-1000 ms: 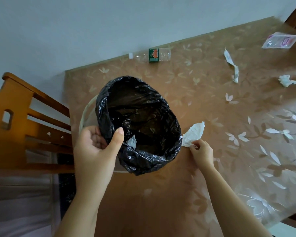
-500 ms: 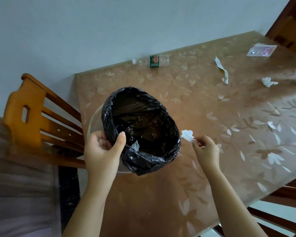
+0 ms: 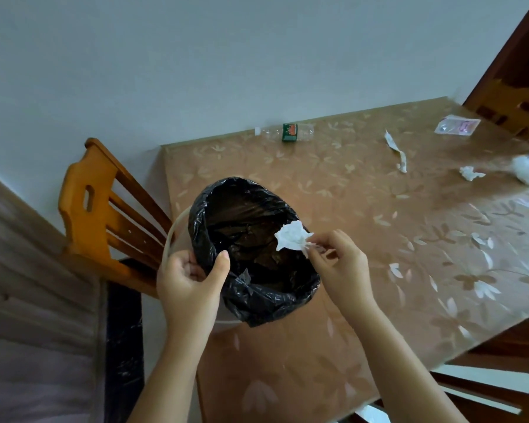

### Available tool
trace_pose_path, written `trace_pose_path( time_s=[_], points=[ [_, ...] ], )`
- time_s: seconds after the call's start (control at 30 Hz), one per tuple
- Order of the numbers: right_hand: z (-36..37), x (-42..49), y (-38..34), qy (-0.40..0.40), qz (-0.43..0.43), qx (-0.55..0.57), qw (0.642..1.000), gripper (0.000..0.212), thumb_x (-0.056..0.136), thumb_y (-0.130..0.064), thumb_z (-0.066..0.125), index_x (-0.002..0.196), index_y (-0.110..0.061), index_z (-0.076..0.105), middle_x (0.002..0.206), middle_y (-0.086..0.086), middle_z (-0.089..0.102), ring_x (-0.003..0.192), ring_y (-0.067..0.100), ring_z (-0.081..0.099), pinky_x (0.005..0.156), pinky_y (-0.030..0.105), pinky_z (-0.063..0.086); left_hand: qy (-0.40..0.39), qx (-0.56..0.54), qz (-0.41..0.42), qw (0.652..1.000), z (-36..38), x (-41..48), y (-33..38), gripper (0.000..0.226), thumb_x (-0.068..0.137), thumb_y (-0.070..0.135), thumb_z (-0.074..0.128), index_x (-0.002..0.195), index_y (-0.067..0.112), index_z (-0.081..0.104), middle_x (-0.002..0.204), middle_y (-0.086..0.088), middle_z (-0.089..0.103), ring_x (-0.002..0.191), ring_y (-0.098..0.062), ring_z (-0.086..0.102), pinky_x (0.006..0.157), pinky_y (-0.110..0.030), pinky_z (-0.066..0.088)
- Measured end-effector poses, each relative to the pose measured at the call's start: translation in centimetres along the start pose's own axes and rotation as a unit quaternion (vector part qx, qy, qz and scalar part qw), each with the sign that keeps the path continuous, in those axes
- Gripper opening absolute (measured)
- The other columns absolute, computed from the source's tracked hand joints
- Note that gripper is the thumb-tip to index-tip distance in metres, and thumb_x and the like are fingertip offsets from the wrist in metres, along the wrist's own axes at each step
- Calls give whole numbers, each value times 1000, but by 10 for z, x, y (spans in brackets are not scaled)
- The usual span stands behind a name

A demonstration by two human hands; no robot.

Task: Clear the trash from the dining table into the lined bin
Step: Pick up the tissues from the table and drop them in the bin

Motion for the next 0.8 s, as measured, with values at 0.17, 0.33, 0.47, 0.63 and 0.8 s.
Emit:
trace_pose_path(
  time_s=[0.17, 0.33, 0.47, 0.63, 0.8],
  points=[
    [30, -6, -32, -108, -65, 12, 992, 14, 77, -2, 66, 79, -16, 67, 76, -7, 60, 71, 1, 55, 63, 6, 40, 7, 1, 10, 1000, -9, -1, 3, 19, 73, 25, 71, 75, 12, 57, 73, -12, 64, 67, -24, 61, 56, -32, 51],
    [40, -5, -40, -171, -91, -19, 981, 17, 82, -9, 62, 97, -16, 68, 83, -12, 58, 74, -6, 55, 68, 2, 40, 25, 2, 3, 1000, -17, 0, -1, 20, 72, 28, 71, 75, 15, 56, 72, -11, 63, 64, -15, 60, 54, -23, 48],
    [37, 1, -35, -160, -85, -43, 982, 19, 84, -16, 60, 102, -18, 66, 86, -12, 58, 83, -3, 55, 71, 6, 40, 48, 6, -29, 998, -16, 1, -11, 19, 72, 30, 71, 74, 25, 53, 72, 1, 61, 62, 0, 57, 52, -13, 44],
    [39, 14, -40, -168, -116, -119, 972, 22, 86, -18, 56, 107, -14, 63, 99, 0, 62, 96, 17, 55, 80, 23, 41, 77, -8, -51, 996, -22, 8, -19, 18, 75, 27, 70, 72, 24, 53, 69, 3, 58, 57, 6, 55, 48, -11, 44],
    [61, 21, -75, -165, -167, -154, 960, 24, 85, -19, 57, 108, -12, 62, 106, 4, 63, 100, 22, 55, 82, 25, 41, 107, -26, -69, 992, -56, 9, -30, 16, 75, 26, 69, 74, 16, 57, 68, -4, 60, 57, -3, 55, 48, -12, 42]
  ],
)
Point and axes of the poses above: each hand's wrist, its own x-axis towards the middle knuckle, its own z-axis out of the palm, y = z × x, the point moved 7 cm from there along x, towards the middle knuckle
